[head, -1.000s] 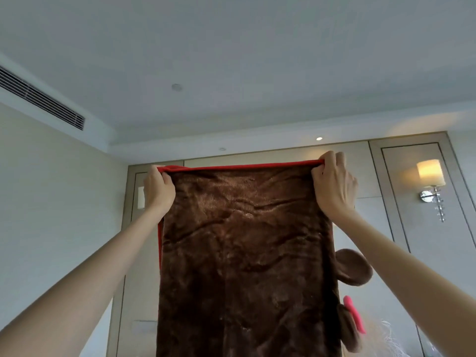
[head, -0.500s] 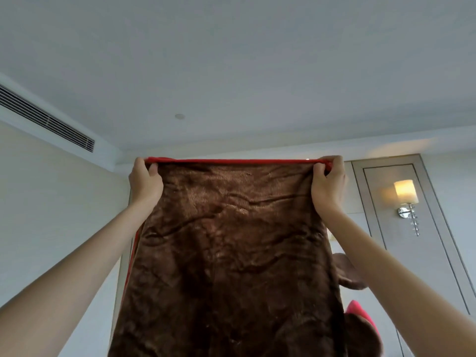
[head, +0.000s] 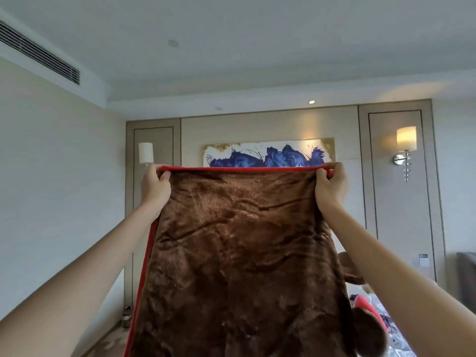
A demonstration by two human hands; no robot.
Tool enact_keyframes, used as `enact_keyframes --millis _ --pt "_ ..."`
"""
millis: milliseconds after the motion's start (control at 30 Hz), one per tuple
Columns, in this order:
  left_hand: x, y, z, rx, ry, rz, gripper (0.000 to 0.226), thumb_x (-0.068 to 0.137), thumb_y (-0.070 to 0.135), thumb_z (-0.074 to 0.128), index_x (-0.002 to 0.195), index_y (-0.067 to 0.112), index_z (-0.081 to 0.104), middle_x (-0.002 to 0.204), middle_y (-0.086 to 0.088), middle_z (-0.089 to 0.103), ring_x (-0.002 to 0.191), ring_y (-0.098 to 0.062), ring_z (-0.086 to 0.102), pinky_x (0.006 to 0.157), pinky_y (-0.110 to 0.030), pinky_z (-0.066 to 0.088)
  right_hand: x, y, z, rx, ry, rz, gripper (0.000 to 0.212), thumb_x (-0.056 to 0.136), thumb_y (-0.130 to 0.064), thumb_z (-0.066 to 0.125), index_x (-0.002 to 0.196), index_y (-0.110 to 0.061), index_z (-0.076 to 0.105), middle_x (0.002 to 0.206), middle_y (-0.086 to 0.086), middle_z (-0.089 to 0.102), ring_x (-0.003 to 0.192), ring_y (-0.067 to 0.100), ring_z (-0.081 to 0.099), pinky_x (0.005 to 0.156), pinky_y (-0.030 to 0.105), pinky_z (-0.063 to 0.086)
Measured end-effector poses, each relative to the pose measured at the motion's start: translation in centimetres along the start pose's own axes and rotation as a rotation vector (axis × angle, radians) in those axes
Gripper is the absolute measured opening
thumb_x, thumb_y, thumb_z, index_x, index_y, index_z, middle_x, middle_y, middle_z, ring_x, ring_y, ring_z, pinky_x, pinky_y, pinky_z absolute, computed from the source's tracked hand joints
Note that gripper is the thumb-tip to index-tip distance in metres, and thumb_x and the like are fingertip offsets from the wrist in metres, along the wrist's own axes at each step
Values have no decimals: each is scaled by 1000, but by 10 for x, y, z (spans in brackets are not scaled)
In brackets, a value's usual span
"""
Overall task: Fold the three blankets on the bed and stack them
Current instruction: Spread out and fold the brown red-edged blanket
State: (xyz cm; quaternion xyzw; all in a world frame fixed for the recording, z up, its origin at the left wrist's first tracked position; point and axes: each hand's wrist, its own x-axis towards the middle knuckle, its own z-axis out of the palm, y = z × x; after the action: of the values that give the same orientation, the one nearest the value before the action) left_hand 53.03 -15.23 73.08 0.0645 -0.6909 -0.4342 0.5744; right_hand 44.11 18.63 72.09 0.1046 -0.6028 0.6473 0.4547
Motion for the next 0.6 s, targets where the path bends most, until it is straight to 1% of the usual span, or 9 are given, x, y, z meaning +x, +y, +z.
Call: enact_keyframes --millis 100,200,267,300,367,433,500,567,600 --pt "-24 -70 27 28 -65 -135 24 103 21 46 124 10 54 115 -4 56 103 -18 53 84 -29 42 -22 70 20 -52 -3 104 12 91 -13 48 97 -10 58 89 5 59 83 22 54 79 36 45" --pt "-46 -154 59 50 -150 -276 26 103 19 47 125 8 54 122 -9 58 112 -24 56 90 -31 45 -47 153 46 -106 -43 228 7 92 -15 47 93 -15 54 80 -2 55 74 19 51 68 30 41" --pt "-59 -213 81 71 -205 -346 24 102 18 48 122 8 55 122 -10 59 110 -23 56 91 -31 46 -64 214 63 -152 -83 303 7 93 -16 46 95 -16 52 78 -3 53 69 15 51 59 28 39" --pt "-64 -243 93 85 -232 -375 22 102 18 48 121 9 56 121 -9 60 109 -22 56 90 -31 46 -70 245 72 -180 -96 332 8 93 -16 46 96 -15 53 79 -2 54 69 16 52 58 28 40" --pt "-71 -303 117 118 -279 -430 20 101 15 50 118 9 58 118 -9 62 109 -24 58 91 -33 47 -84 306 92 -241 -111 377 12 92 -13 47 100 -10 56 84 2 57 77 21 54 69 33 46" --pt "-80 -361 143 161 -320 -476 21 99 12 52 118 10 61 118 -9 63 112 -26 59 97 -38 48 -98 366 111 -306 -120 402 19 91 -10 48 107 -6 57 84 3 56 80 22 52 78 37 45" --pt "-89 -416 172 189 -358 -517 21 98 11 54 116 12 63 118 -9 65 112 -27 60 99 -42 48 -108 425 128 -363 -130 416 20 91 -9 49 108 -4 58 77 -3 53 78 21 51 72 31 41" --pt "-96 -465 204 208 -399 -549 20 97 10 55 115 11 64 116 -10 65 111 -29 60 93 -38 49 -113 478 141 -407 -134 423 17 90 -6 50 103 -2 59 71 -9 47 72 18 48 65 21 30" --pt "-99 -486 221 213 -417 -563 19 97 10 55 114 11 64 116 -11 65 111 -29 61 90 -37 48 -114 503 147 -425 -142 428 16 90 -5 49 102 -1 59 71 -9 46 70 17 46 62 19 28"
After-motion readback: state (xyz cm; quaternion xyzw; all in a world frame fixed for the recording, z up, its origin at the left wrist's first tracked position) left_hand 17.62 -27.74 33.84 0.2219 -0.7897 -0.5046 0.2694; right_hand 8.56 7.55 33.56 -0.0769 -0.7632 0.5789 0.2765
